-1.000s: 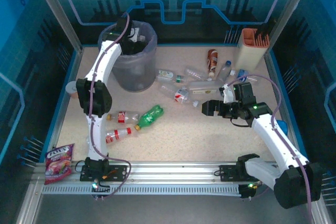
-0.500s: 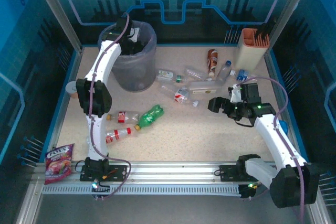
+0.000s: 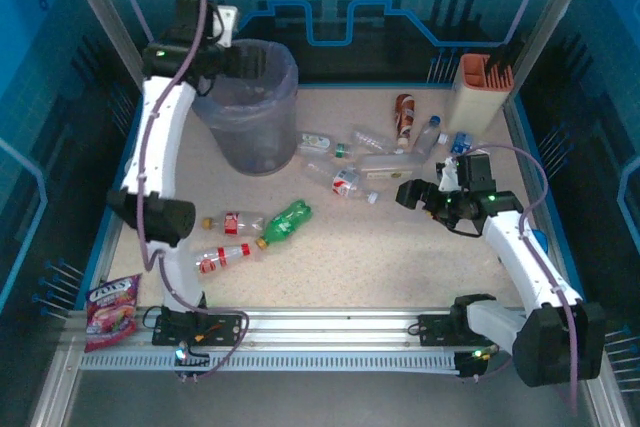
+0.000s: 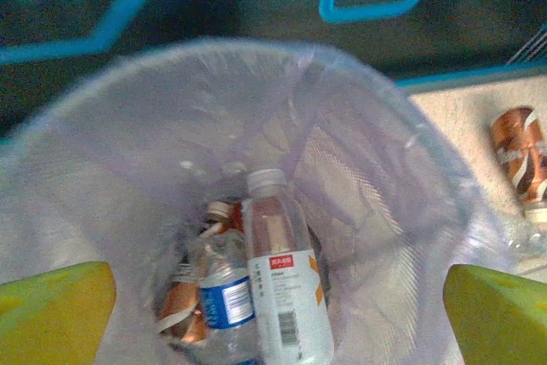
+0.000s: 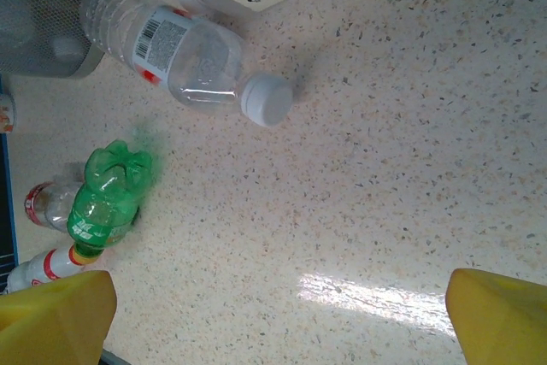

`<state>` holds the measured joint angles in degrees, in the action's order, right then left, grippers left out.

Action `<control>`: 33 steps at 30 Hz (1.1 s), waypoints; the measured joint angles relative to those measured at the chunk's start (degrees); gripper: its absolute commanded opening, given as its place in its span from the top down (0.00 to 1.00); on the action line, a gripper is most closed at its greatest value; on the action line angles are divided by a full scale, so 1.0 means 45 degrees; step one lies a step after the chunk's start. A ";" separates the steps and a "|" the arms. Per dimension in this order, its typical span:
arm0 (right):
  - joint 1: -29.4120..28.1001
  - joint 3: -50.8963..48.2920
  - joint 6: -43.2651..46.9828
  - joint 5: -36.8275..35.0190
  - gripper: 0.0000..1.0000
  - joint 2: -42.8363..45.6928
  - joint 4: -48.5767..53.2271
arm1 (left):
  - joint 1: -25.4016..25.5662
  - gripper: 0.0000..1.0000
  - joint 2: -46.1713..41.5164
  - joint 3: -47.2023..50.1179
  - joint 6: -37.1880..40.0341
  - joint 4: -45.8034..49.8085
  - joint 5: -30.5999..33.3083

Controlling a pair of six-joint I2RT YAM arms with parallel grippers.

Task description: Put the plastic bottles in the bin

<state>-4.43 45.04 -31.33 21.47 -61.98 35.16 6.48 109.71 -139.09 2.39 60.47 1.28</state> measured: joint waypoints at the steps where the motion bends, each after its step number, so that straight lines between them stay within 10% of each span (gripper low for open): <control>1: 0.0005 0.0015 -0.0039 0.0005 0.00 -0.0068 -0.0010 | 0.0000 0.01 -0.0631 0.0112 -0.0005 0.0034 0.0087; 5: 0.0355 0.0117 -0.0151 0.0257 0.00 -0.0335 -0.0151 | 0.0452 0.01 -0.3793 0.1831 -0.0194 0.0073 0.0345; 13: 0.1234 0.0695 0.0160 0.0369 0.00 -0.0622 0.0063 | 0.4804 0.01 -0.7640 0.8223 -0.0928 0.0102 0.1185; 22: 0.1666 0.0801 0.0534 0.0491 0.00 -0.0515 0.0389 | 0.5693 0.01 -0.7611 1.5635 -0.1569 -0.1967 0.0641; 33: 0.1753 0.0801 0.0646 0.0661 0.00 -0.0277 0.0515 | 0.5863 0.01 -0.4974 1.8088 -0.2220 -0.5081 0.0078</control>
<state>3.46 48.64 -28.42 24.45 -63.22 37.47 32.86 87.33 -57.69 -7.60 37.60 1.63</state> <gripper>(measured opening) 0.996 0.992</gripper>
